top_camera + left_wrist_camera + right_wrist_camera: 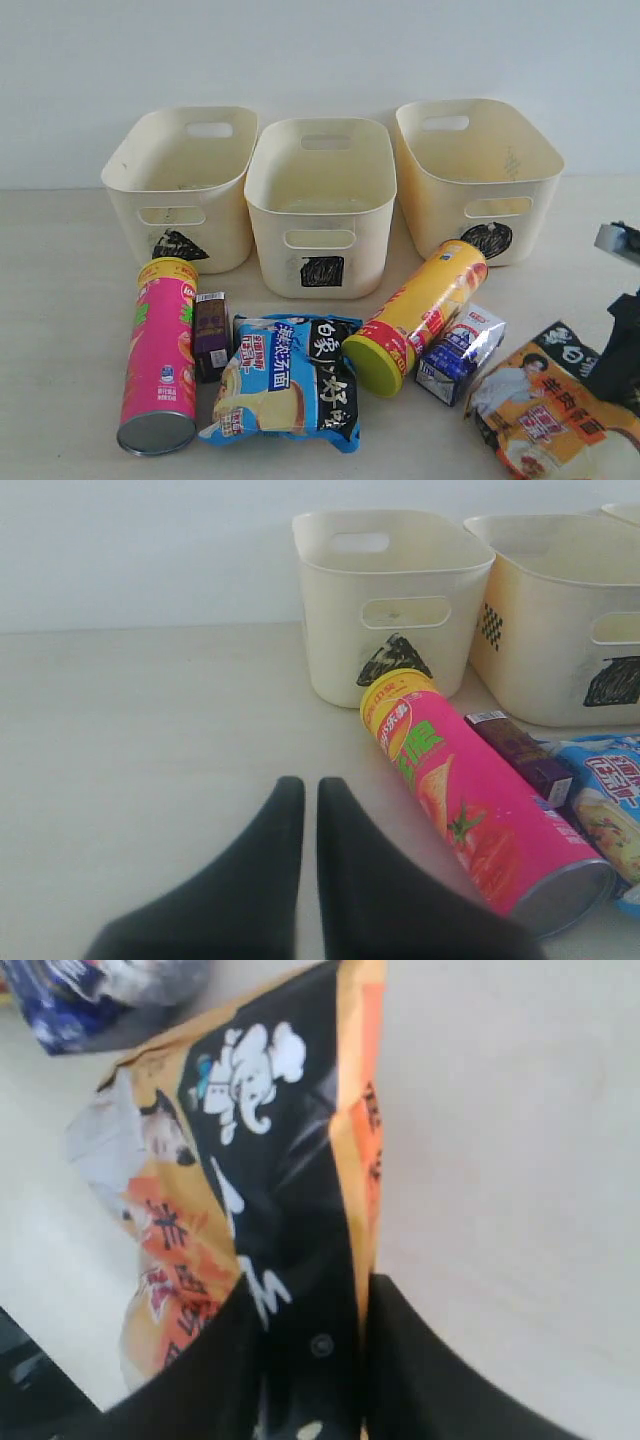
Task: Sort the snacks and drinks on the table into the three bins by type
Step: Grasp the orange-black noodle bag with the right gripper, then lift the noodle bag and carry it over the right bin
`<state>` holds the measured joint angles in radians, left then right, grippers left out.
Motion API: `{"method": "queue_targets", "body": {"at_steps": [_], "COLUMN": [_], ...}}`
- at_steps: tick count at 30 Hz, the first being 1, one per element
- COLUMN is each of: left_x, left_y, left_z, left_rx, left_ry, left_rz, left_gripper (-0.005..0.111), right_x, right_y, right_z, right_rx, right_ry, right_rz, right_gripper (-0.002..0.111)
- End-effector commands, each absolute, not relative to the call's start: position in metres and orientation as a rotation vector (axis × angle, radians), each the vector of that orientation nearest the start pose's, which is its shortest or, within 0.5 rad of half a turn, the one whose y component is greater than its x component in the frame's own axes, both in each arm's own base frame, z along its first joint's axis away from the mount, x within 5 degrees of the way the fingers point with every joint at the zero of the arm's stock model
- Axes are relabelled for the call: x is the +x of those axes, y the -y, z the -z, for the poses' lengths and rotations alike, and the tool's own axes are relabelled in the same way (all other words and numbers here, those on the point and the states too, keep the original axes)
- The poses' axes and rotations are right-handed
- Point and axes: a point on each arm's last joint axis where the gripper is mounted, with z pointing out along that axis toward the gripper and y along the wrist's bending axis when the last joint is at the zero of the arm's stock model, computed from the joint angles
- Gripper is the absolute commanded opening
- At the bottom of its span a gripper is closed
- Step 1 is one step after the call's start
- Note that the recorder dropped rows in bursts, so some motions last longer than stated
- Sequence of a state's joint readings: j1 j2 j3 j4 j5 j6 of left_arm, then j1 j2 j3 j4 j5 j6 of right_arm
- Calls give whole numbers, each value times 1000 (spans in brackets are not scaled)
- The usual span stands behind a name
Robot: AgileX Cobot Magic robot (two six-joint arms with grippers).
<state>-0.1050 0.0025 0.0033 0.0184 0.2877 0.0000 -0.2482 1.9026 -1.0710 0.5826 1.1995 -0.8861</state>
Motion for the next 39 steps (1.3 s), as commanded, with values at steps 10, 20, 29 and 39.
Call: {"method": "queue_targets", "body": {"at_steps": [10,20,29,39], "left_x": [54,54,54,54], "left_y": [6,6,6,6], "left_z": [-187,-187,-187,-187], "left_rx": [100,100,100,100], "left_ry": [-1766,-1766,-1766,-1766], "left_rz": [71,71,71,71], "left_gripper": [4,4,4,4], "right_x": [315,311,322,347], "right_y": [29,73,86,89], "right_z": [-175,-183,-200,-233], "right_rx": [-510,-213,-6,119], "right_ry": [-2852,-2752,-2526,-2259], "right_rz": [-971,-1006,-1106,-1188], "right_gripper": [0,0,0,0]}}
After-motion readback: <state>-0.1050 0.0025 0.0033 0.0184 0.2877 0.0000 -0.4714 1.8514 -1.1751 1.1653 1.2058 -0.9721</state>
